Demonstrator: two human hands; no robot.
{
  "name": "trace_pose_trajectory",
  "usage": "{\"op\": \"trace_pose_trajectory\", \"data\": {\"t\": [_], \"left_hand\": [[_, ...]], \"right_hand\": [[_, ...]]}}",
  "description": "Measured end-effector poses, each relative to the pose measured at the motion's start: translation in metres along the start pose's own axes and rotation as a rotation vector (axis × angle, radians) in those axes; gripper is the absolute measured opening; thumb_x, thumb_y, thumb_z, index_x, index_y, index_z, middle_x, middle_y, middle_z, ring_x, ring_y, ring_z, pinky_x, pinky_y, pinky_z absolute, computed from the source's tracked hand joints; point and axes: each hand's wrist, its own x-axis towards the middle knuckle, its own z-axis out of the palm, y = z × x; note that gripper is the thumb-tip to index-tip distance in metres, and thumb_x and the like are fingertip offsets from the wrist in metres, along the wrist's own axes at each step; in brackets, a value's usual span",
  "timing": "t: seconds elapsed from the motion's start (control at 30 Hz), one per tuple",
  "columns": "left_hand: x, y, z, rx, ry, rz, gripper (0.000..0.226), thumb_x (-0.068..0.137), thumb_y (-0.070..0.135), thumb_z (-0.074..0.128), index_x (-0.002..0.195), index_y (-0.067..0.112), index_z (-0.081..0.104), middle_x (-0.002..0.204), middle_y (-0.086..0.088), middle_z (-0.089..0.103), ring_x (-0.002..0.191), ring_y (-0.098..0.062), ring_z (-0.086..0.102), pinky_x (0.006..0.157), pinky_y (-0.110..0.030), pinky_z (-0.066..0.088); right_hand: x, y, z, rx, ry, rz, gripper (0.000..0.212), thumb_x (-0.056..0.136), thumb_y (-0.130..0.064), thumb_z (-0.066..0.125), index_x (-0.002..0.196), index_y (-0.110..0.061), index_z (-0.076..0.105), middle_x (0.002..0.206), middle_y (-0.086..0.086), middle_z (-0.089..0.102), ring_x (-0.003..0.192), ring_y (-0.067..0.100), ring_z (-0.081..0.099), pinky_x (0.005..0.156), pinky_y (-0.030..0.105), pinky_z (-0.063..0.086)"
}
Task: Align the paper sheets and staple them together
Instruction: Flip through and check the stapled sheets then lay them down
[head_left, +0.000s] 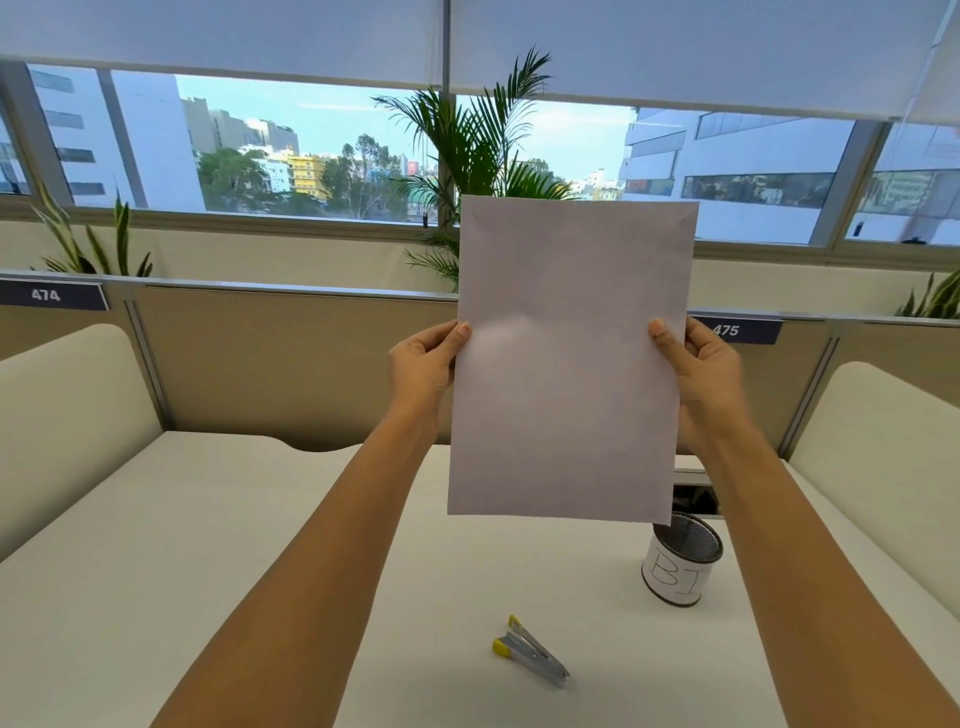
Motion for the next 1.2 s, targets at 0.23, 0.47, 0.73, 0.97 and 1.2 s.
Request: {"op": "trace_pose_trajectory", "data": {"t": [0.23, 0.47, 0.73, 0.97, 1.2], "left_hand": [[-0.004, 0.007, 0.002, -0.003, 0.021, -0.014, 0.031, 0.081, 0.014, 0.068, 0.11, 0.002, 0.065, 0.101, -0.01, 0.069, 0.094, -0.022, 0.065, 0.073, -0.024, 0.055], [-0.008, 0.012, 0.004, -0.011, 0.038, -0.02, 0.03, 0.081, 0.014, 0.068, 0.109, 0.003, 0.066, 0.093, -0.004, 0.069, 0.091, -0.022, 0.065, 0.077, -0.029, 0.056], [-0.01, 0.016, 0.005, -0.009, 0.045, -0.021, 0.03, 0.082, 0.015, 0.068, 0.109, 0.004, 0.065, 0.095, -0.005, 0.069, 0.094, -0.022, 0.065, 0.071, -0.024, 0.056], [-0.017, 0.016, 0.009, 0.198, 0.134, 0.126, 0.039, 0.086, 0.013, 0.061, 0.124, 0.01, 0.056, 0.123, -0.009, 0.063, 0.11, -0.019, 0.062, 0.091, -0.029, 0.052], [-0.044, 0.019, 0.044, 0.306, -0.144, 0.192, 0.055, 0.086, 0.038, 0.058, 0.134, 0.013, 0.046, 0.133, -0.005, 0.055, 0.121, -0.017, 0.052, 0.103, -0.035, 0.044]], "right_hand": [[-0.01, 0.001, -0.008, -0.004, -0.04, -0.024, 0.044, 0.076, -0.026, 0.066, 0.117, -0.012, 0.06, 0.098, -0.005, 0.07, 0.079, 0.009, 0.07, 0.071, 0.029, 0.06], [-0.013, 0.007, -0.008, 0.022, -0.006, -0.035, 0.042, 0.07, -0.028, 0.069, 0.109, -0.014, 0.064, 0.085, -0.012, 0.074, 0.075, 0.009, 0.071, 0.071, 0.028, 0.06], [-0.012, 0.008, -0.006, 0.017, 0.036, -0.031, 0.041, 0.08, -0.022, 0.066, 0.117, -0.008, 0.06, 0.095, -0.005, 0.07, 0.075, 0.009, 0.069, 0.069, 0.027, 0.06], [-0.025, 0.007, 0.008, 0.015, 0.147, -0.141, 0.011, 0.083, -0.016, 0.066, 0.092, -0.022, 0.068, 0.068, -0.018, 0.072, 0.065, 0.0, 0.068, 0.065, 0.019, 0.058], [-0.052, 0.025, 0.045, -0.319, 0.258, -0.4, 0.023, 0.087, -0.022, 0.063, 0.106, -0.014, 0.07, 0.093, 0.0, 0.075, 0.08, 0.009, 0.067, 0.078, 0.034, 0.058]]}}
